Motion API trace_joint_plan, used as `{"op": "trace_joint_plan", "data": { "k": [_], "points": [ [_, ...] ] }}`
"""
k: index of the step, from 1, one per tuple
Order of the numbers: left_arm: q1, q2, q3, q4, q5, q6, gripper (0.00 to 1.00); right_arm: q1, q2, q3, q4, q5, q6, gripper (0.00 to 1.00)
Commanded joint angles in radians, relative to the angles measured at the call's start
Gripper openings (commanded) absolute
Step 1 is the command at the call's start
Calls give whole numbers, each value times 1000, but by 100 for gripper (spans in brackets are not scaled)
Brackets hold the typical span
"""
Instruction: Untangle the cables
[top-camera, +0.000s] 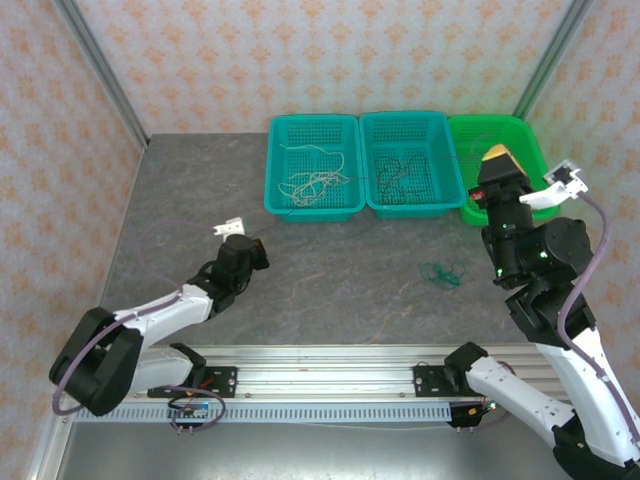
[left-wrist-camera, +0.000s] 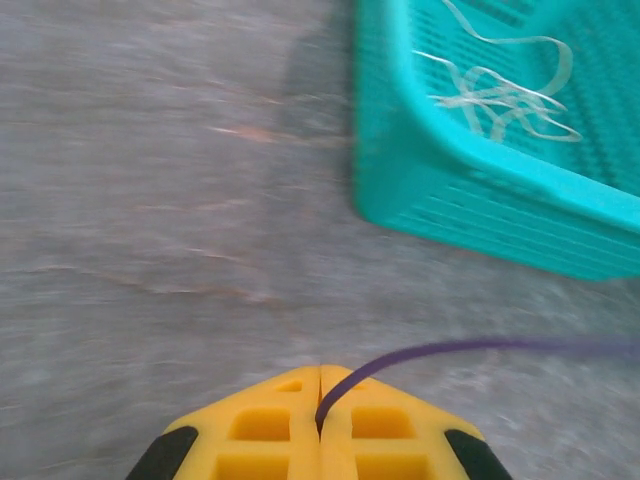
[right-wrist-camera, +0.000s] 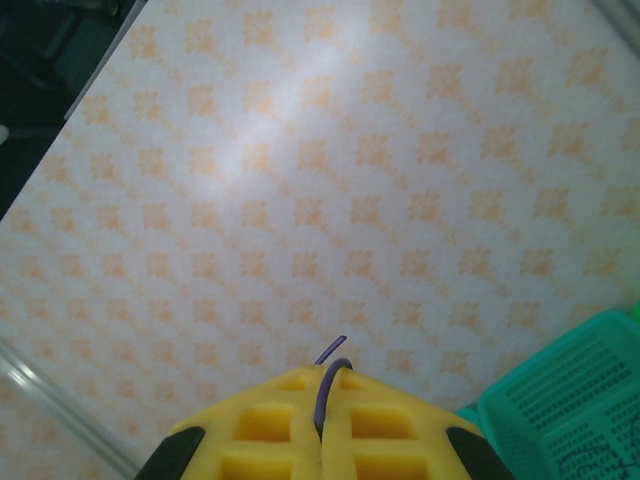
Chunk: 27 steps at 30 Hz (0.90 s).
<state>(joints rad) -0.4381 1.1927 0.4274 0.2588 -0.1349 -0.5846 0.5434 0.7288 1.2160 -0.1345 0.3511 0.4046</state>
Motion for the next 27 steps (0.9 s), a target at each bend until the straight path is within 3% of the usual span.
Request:
{"op": "trace_joint_plan", "data": {
  "k": [1, 3, 8, 12, 16, 19, 27],
  "points": [
    [63, -51, -23, -111, -35, -25, 0, -16, 50, 55, 21, 80, -88, 0],
    [72, -77, -17, -107, 21, -21, 0, -32, 100, 91, 15, 52, -88, 0],
    [51, -146, 100, 78, 333, -12, 0, -152, 230, 154, -3, -70, 29, 0],
    [-72, -64, 410, -14, 353, 134, 0, -216, 315, 184, 5, -131, 98, 0],
    [-177, 192, 770, -42, 406, 154, 0, -220, 414, 235, -20, -157, 75, 0],
    [-224, 410, 1013, -51, 382, 154, 0, -224, 478, 243, -38, -134, 52, 0],
    [-240, 909, 1417, 29, 367, 108, 0, -326, 643, 167, 24, -267, 61, 0]
  ]
}}
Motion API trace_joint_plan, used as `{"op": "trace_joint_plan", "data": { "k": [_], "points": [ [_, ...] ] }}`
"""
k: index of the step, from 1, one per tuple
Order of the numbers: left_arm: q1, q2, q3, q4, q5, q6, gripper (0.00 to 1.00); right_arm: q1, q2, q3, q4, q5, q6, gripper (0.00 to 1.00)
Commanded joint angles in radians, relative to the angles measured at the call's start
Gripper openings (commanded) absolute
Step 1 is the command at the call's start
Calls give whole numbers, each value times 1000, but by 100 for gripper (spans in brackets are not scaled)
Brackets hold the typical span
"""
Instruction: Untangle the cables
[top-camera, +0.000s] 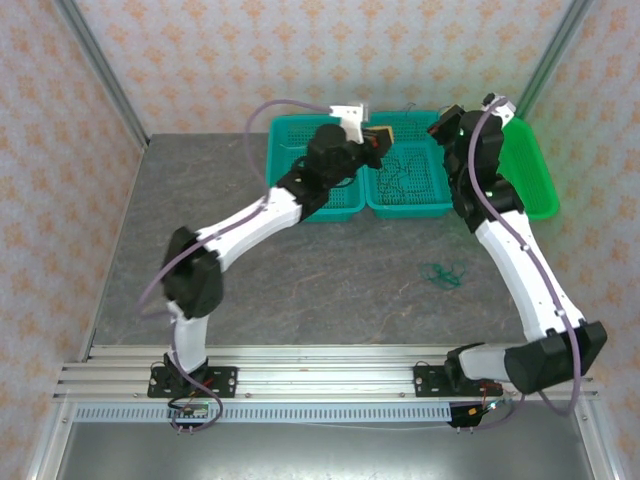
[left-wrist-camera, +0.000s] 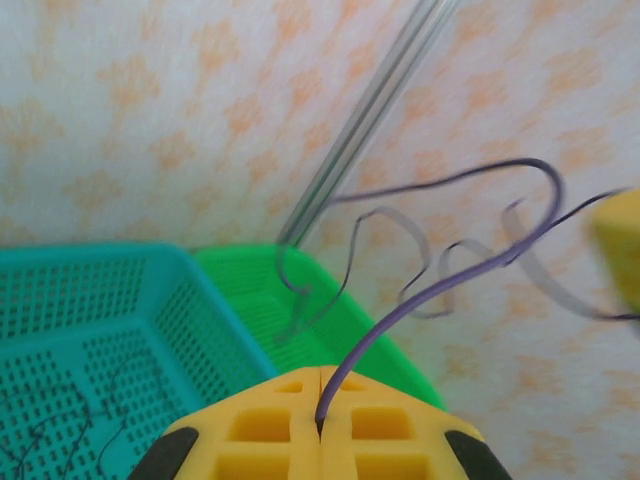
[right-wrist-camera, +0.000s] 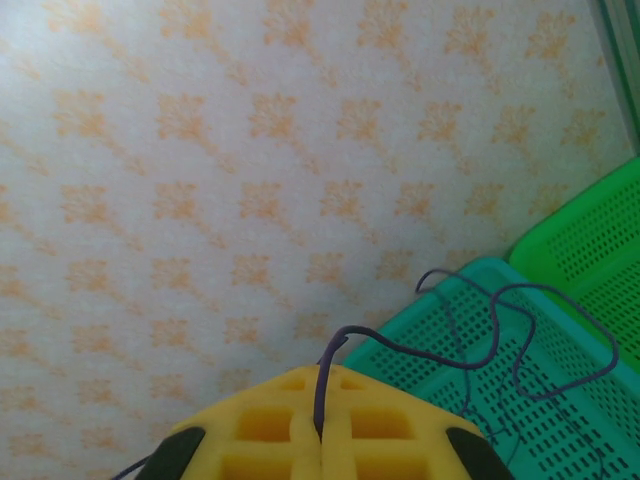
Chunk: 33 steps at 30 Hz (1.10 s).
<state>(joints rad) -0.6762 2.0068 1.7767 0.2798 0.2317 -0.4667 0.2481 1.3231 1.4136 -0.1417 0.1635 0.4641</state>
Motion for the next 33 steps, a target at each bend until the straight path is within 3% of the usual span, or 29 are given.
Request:
{"op": "trace_joint_plan", "data": {
  "k": [1, 7, 10, 11, 12, 14, 15, 18, 21, 23, 28, 33],
  "points": [
    [-3, 146, 116, 5, -4, -19, 0, -43, 74, -43, 48, -109, 4, 0],
    [-9, 449, 497, -61, 80, -51, 0, -91, 250, -93, 158, -277, 4, 0],
    [-8, 527, 622, -125, 84, -34, 0, -92, 306, -117, 202, -306, -19, 0],
    [-8, 532, 634, -145, 66, -26, 0, -93, 315, -122, 214, -308, -25, 7],
    [-7, 526, 635, -162, 48, -21, 11, -95, 325, -122, 214, -305, -28, 16],
    [-3, 492, 626, -263, -25, -19, 42, -104, 352, -85, 157, -290, -18, 37],
    [1, 466, 610, -308, -58, -20, 53, -110, 364, -55, 119, -282, -15, 42],
    [25, 372, 532, -455, -114, -44, 77, -122, 399, 30, 0, -240, -9, 42],
    [52, 327, 516, -574, -52, -56, 85, -124, 430, 80, -45, -221, -7, 39],
    [59, 268, 444, -566, -29, -50, 86, -124, 447, 109, -74, -229, -5, 42],
    [60, -31, 32, -304, 29, -29, 88, -124, 379, 85, -150, -279, 27, 50],
    [58, -374, -386, -152, 28, -24, 88, -124, 109, -230, -176, -179, 159, 55]
  ]
}}
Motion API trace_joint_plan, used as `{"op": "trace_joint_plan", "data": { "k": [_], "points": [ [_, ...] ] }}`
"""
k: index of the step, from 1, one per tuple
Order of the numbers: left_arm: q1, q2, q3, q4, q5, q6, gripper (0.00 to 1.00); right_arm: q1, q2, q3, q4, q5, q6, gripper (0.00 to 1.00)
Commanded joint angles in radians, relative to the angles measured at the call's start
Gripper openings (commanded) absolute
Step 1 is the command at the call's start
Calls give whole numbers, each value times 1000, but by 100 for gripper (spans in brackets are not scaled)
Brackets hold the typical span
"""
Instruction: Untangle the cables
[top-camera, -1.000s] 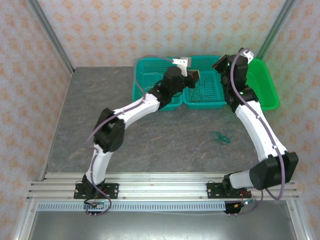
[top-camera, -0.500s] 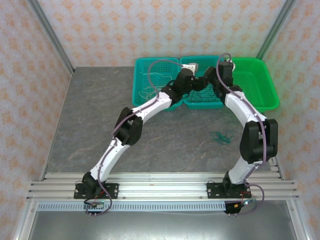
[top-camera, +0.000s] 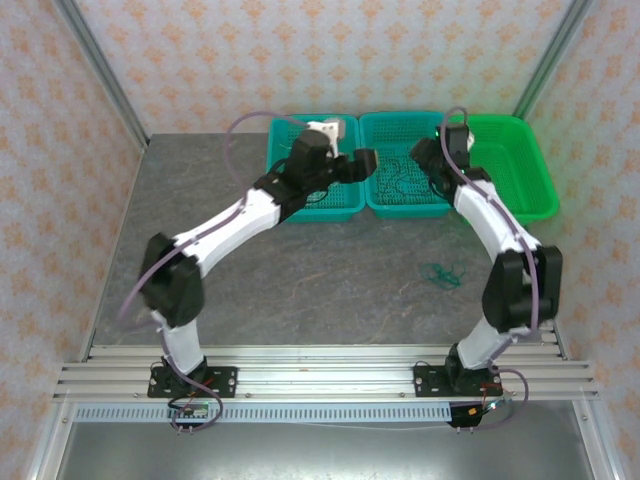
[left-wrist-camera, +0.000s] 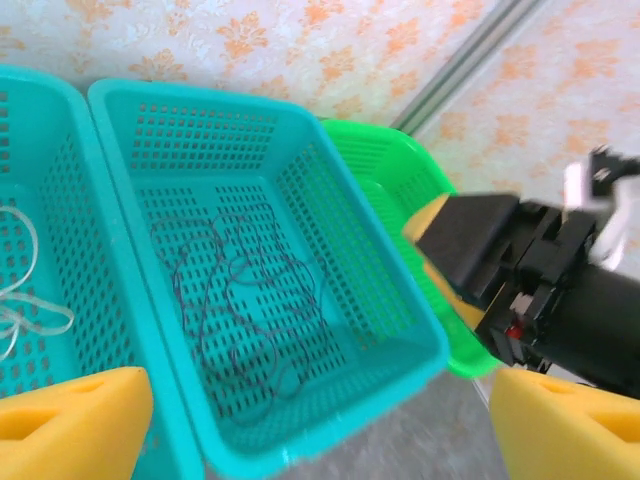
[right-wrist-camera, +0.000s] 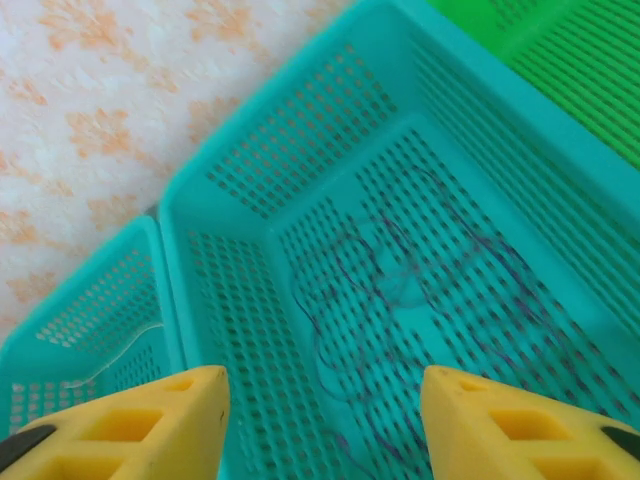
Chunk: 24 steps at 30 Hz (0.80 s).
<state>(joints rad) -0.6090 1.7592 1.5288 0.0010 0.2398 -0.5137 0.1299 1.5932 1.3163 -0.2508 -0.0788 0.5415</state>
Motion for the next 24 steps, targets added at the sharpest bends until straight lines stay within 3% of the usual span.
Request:
{"op": "trace_joint_plan", "data": {
  "k": [1, 4, 8, 12, 15, 19, 21, 24],
  "points": [
    [-13, -189, -219, 141, 11, 29, 88, -6, -244, -221, -64, 97, 103, 56],
    [-33, -353, -419, 152, -28, 40, 88, -8, -458, -439, -118, 224, 171, 61],
    [-66, -503, -601, 114, -69, 50, 88, -14, -619, -591, -263, 310, 206, 73],
    [-78, -607, -735, 92, -87, 47, 88, -46, -594, -675, -327, 335, 184, 89],
    [-78, -647, -772, 53, -103, 69, 88, -77, -508, -723, -222, 247, 144, 90],
    [-78, -657, -780, 20, -120, 93, 88, -81, -349, -696, -148, 199, 72, 70],
    [-78, -651, -781, 29, -114, 89, 88, -81, -309, -695, -105, 129, 62, 50],
    [-78, -636, -782, 49, -107, 71, 88, -80, -315, -714, -43, 59, 42, 30]
  ]
}}
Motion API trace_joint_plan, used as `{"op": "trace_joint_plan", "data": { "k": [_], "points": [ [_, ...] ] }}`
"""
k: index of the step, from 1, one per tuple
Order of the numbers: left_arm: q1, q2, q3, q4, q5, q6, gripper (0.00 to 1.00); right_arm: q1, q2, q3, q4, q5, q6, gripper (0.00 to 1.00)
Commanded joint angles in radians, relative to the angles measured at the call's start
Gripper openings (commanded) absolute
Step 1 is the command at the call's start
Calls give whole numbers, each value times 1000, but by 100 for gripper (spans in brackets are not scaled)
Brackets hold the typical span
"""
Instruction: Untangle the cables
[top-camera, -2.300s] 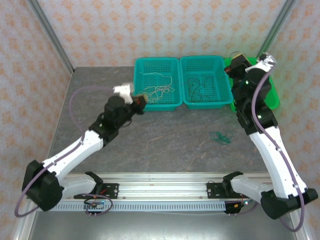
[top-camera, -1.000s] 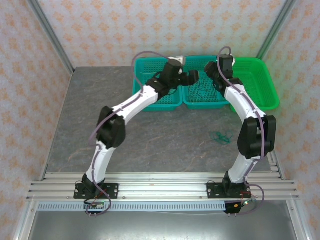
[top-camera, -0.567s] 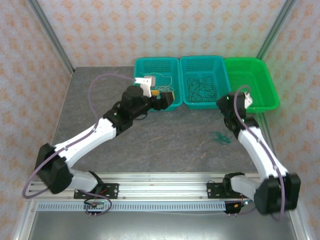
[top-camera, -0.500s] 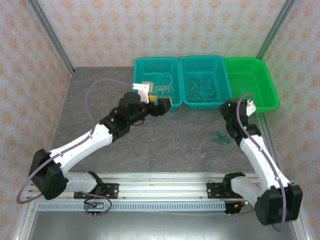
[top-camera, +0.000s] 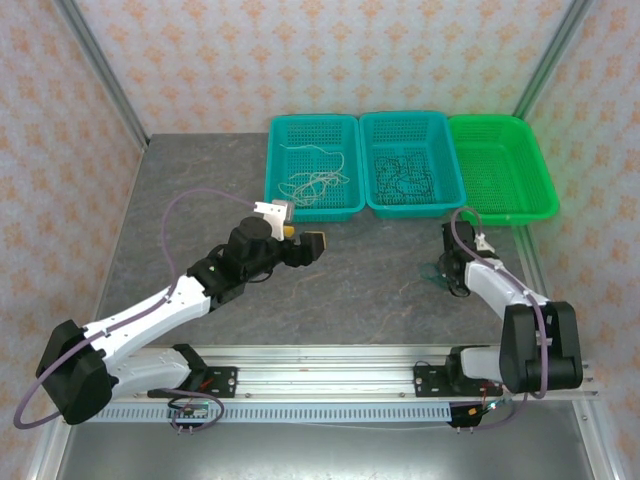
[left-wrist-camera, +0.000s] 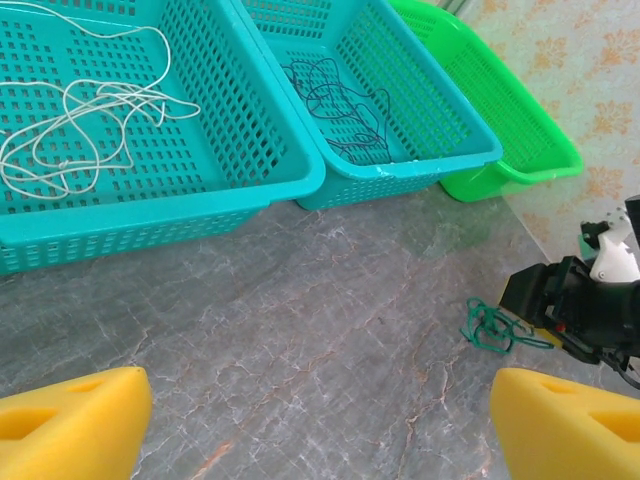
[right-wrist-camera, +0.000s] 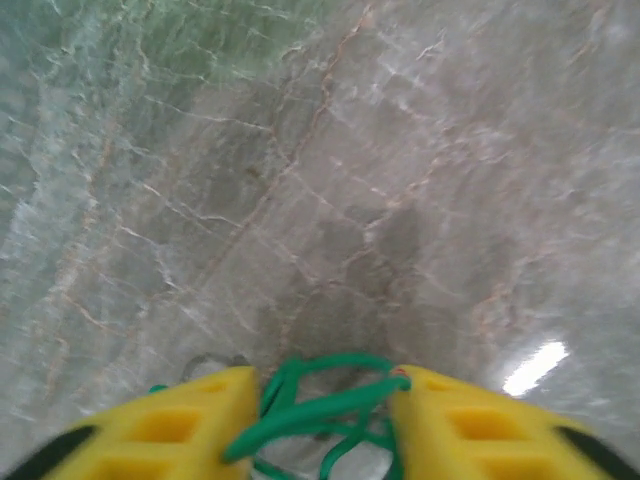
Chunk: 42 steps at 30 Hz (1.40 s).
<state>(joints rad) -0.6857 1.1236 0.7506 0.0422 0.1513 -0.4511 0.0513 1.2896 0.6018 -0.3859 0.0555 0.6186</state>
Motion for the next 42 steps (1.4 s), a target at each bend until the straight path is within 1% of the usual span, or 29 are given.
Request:
{"op": "trace_joint_plan", "data": {
  "k": [1, 3, 4, 8, 11, 13, 16, 18, 20, 22, 25, 28, 29, 30, 31, 34, 35, 36, 37, 38, 39, 40, 42],
  "points": [
    [-2, 6, -2, 10, -17, 8, 88, -1, -14, -5, 100, -102, -51, 25],
    [-2, 18, 0, 7, -18, 5, 88, -1, -18, -11, 103, -179, -80, 11],
    [-1, 22, 1, 3, -20, 5, 88, -1, -18, -15, 101, -223, -88, 0],
    [-1, 39, 3, -10, -34, 0, 88, 17, -76, -53, 106, -349, -32, 0],
    [0, 54, -8, -3, -22, -13, 88, 71, -159, -89, 154, -427, 56, 0],
    [-1, 75, -15, 5, 13, -28, 88, 118, -210, -101, 195, -462, 121, 0],
    [-1, 132, -16, 29, 119, -56, 87, 189, -258, -132, 292, -488, 268, 0],
    [-1, 176, -21, 97, 231, -78, 86, 238, -256, -141, 351, -494, 353, 0],
    [-2, 218, -28, 190, 334, -116, 86, 281, -236, -130, 380, -497, 391, 0],
    [-4, 255, -26, 255, 387, -130, 86, 316, -208, -111, 399, -513, 413, 0],
    [-7, 291, -20, 287, 360, -123, 86, 352, -156, -78, 448, -564, 436, 0],
    [-9, 328, -6, 298, 339, -91, 86, 384, -117, -39, 456, -603, 440, 0],
    [-8, 346, 1, 295, 321, -89, 86, 395, -112, -26, 456, -611, 438, 0],
    [-9, 365, 7, 284, 293, -57, 84, 406, -111, -17, 456, -613, 440, 0],
    [-8, 385, 12, 274, 270, -51, 80, 414, -100, -10, 456, -614, 445, 0],
    [-9, 443, 13, 302, 261, -60, 59, 432, -85, 0, 468, -615, 461, 0],
    [-9, 455, 5, 332, 264, -77, 50, 434, -88, 1, 471, -618, 464, 0],
    [-9, 462, -3, 355, 263, -92, 38, 436, -89, 0, 473, -619, 466, 0],
    [-9, 465, -6, 362, 255, -113, 28, 435, -91, -2, 474, -622, 466, 0],
    [-9, 462, -13, 360, 235, -118, 15, 435, -92, -3, 469, -622, 463, 0],
    [-8, 452, -22, 358, 207, -120, 4, 436, -93, -5, 461, -620, 458, 0],
    [-9, 438, -31, 347, 180, -120, 0, 436, -95, -5, 451, -618, 448, 0],
    [-6, 397, -43, 288, 96, -114, 0, 433, -101, 11, 381, -584, 404, 0]
  ]
}}
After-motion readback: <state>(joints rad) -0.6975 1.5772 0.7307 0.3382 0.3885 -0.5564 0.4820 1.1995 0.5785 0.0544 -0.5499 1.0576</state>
